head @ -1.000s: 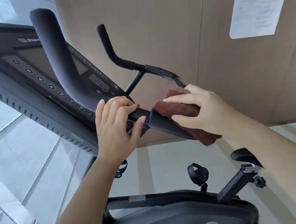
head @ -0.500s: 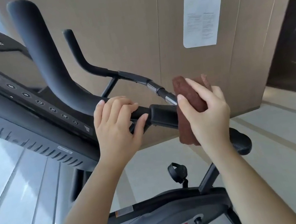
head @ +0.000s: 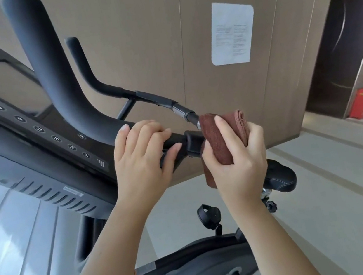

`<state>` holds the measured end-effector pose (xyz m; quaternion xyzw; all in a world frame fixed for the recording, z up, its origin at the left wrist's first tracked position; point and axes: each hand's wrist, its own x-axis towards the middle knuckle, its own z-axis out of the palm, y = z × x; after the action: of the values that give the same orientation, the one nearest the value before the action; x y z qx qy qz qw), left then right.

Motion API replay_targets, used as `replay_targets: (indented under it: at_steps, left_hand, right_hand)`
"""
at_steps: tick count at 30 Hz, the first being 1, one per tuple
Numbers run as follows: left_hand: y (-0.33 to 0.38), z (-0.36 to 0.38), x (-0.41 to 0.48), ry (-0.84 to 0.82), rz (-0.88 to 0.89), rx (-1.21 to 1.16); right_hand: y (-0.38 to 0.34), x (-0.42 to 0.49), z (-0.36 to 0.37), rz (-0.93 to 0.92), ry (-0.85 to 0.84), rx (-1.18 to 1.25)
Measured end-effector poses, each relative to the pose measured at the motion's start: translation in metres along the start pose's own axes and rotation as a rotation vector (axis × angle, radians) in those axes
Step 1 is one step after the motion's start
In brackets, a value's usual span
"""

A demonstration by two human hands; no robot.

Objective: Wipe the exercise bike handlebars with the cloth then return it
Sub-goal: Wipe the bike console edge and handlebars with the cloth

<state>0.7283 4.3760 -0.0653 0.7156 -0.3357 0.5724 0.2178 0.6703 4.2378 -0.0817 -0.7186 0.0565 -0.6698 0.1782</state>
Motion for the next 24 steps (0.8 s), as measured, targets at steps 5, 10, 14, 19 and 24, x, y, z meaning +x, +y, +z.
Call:
replay_targets:
  at_steps: [5, 10, 14, 19, 24]
  left_hand:
    - [-0.002, -0.005, 0.0, -0.014, 0.021, -0.007]
    - [0.0, -0.005, 0.0, -0.029, 0.018, -0.004]
    - [0.001, -0.002, 0.0, -0.01, 0.005, -0.005]
    - [0.0, -0.003, -0.001, -0.044, 0.012, 0.026]
    - [0.003, -0.006, -0.001, -0.069, -0.014, 0.045]
  right_hand:
    - [0.009, -0.002, -0.008, 0.022, -0.012, 0.056]
    - [0.0, 0.005, -0.011, 0.14, -0.005, 0.096]
    - [-0.029, 0.006, 0.007, 0.074, -0.052, 0.07]
    - [-0.013, 0.009, 0.001, -0.005, -0.104, -0.01]
    - [0.012, 0.015, -0.013, -0.002, -0.177, 0.086]
